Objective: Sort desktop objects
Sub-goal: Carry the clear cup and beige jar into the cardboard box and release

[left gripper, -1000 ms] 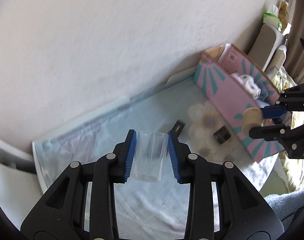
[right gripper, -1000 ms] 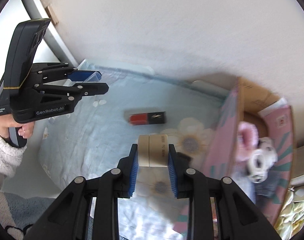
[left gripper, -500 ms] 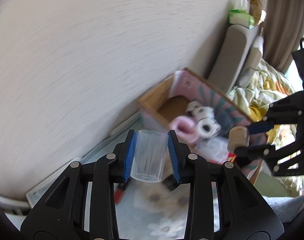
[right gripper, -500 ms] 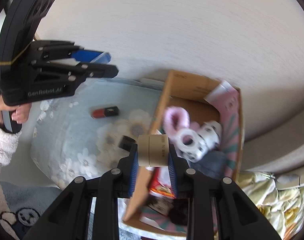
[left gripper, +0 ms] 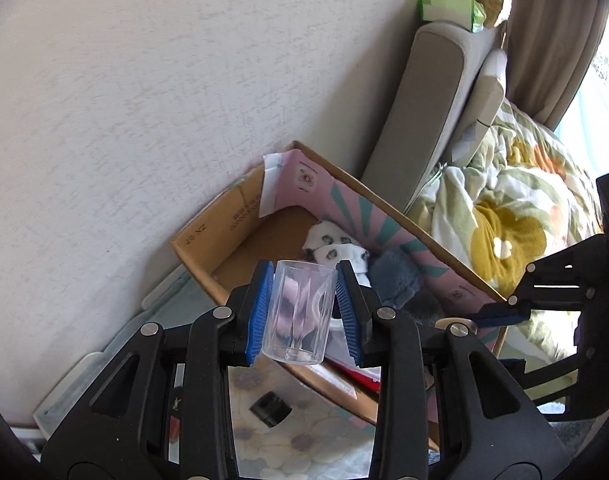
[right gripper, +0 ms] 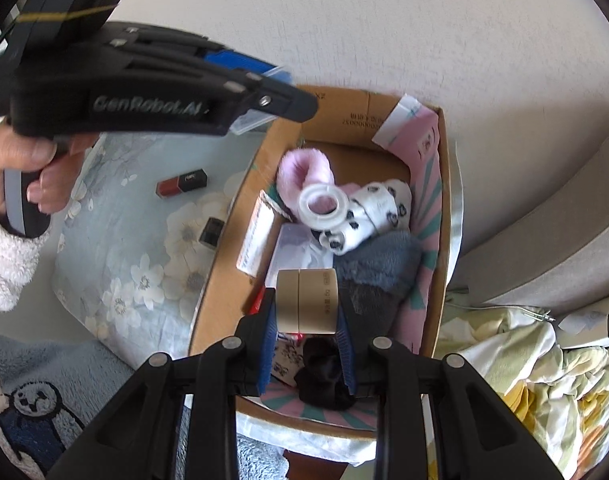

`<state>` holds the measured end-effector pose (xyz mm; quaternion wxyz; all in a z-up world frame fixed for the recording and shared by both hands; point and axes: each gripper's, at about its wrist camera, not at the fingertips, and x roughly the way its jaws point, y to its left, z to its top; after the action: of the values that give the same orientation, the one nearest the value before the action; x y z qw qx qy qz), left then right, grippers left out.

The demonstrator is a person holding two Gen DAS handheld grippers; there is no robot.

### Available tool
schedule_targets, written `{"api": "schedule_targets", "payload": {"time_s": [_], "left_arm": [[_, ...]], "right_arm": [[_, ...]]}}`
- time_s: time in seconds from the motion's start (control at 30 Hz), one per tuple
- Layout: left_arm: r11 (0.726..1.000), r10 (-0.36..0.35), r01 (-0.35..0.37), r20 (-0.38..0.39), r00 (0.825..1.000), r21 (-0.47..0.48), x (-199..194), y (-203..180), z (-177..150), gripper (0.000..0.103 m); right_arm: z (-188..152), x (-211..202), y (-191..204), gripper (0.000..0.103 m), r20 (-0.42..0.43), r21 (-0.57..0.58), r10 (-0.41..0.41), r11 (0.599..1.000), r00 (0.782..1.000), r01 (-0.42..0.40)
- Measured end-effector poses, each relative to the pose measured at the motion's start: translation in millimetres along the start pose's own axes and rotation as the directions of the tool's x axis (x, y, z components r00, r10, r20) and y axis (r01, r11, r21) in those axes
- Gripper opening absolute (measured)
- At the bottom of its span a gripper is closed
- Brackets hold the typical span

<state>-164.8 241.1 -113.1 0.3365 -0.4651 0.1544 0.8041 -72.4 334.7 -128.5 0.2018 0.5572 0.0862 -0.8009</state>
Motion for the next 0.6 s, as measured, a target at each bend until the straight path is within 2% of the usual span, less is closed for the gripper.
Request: {"api": "schedule_targets", "payload": {"time_s": [0.2, 0.3, 0.33, 0.4, 0.43, 0.53, 0.6], "left_arm": [[1.000, 0.024, -0.024, -0.004, 1.000, -0.020, 5, -1, 1, 0.030], [0.998, 0.000, 0.000, -0.004, 1.000, -0.060, 4, 5, 1, 0.030], [0.997, -0.005, 0.004, -0.013, 1.000, -0.074, 5, 7, 2, 0.031], [0.996, 0.007, -0.011, -0.041, 0.999, -0.093, 8, 10, 2, 0.033], [0.995, 0.018, -0.023, -0.054, 0.998, -0.096, 9, 11, 1, 0.034], [0.992, 0.069, -0.076, -0.075, 0.995, -0.096, 11, 13, -4, 0.034], [0.990, 0.075, -0.086, -0.099, 0.992, -0.115, 13, 17, -10, 0.034]], "right_arm": [[-5, 2, -3, 0.026, -0.007, 0.001, 0.009, 1.000, 1.000, -0.009], [-4, 2, -3, 0.027, 0.002, 0.006, 0.011, 1.000, 1.000, -0.011], [-3, 2, -2, 0.032, 0.003, 0.010, 0.024, 1.000, 1.000, -0.024], [-2, 4, -2, 0.073, -0.009, 0.025, 0.053, 0.998, 0.999, -0.053], [-2, 4, -2, 0.079, -0.010, 0.035, 0.048, 0.998, 0.999, -0.048], [-3, 4, -3, 0.081, -0.004, 0.056, 0.054, 0.997, 0.999, -0.054], [-3, 6, -3, 0.094, -0.019, 0.066, 0.064, 0.996, 0.998, -0.062]]}}
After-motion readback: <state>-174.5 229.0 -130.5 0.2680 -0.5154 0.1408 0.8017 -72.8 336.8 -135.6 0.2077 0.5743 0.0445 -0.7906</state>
